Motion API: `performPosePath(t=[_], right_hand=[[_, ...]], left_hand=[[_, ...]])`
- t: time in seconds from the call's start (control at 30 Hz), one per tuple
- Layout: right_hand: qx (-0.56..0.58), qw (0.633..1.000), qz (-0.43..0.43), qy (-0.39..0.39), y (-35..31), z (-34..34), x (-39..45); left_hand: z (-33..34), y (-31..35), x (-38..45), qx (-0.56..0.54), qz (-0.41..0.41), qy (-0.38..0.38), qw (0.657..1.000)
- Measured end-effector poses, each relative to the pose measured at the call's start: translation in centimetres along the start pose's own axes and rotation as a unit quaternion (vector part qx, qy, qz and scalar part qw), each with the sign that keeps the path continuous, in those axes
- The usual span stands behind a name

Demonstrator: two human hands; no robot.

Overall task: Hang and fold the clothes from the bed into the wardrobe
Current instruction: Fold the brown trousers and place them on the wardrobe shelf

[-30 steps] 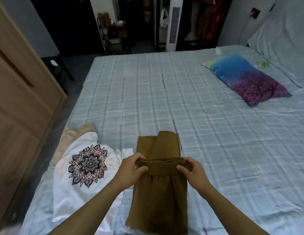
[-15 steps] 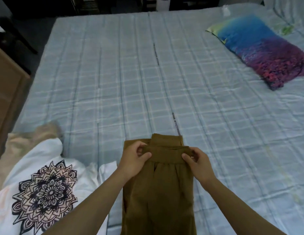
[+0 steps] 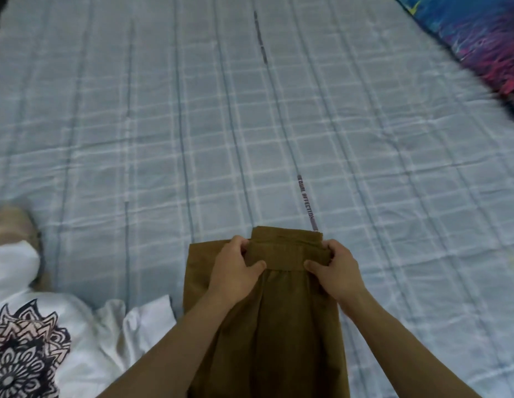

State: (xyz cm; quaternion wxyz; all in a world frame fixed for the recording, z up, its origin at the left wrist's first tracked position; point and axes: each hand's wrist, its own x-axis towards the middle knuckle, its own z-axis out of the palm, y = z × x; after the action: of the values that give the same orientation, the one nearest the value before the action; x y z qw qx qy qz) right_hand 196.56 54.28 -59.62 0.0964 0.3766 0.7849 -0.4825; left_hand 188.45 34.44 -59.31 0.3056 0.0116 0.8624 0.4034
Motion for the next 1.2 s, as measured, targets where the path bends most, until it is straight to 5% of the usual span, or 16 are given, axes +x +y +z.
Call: performPosePath(t=[0.6,0.8,0.87,1.0,1.2], right_hand=[[0.095,0.979,-0.166,-0.066,-7.2,4.7,-3.7],[-0.096,0.991,-0.096,-0.021,-4.9,7.5,-1.7],[-0.117,0.986,-0.115,0.018,-4.2,7.3,-3.0],[-0.256,0.904,-0.329,0.094,-3.0,7.9,-6.2],[-0.427,0.816,-0.388,-0.031,0.3,11.0,-4.6]], left_hand=[[-8.4,-3.0,-6.1,-0.177,0.047,0.162,0.970],[-7.1,-6.6,-3.5,-0.021,-0.043,0.158,0.986],[-6.7,-6.7,-4.7,0.036,-0.002,0.204,0.978],[-5.1,-6.8,-6.8,0.255,0.183,0.250,0.916],[-2.9,-10.0,-3.4,0.403,0.180,0.108,0.891]])
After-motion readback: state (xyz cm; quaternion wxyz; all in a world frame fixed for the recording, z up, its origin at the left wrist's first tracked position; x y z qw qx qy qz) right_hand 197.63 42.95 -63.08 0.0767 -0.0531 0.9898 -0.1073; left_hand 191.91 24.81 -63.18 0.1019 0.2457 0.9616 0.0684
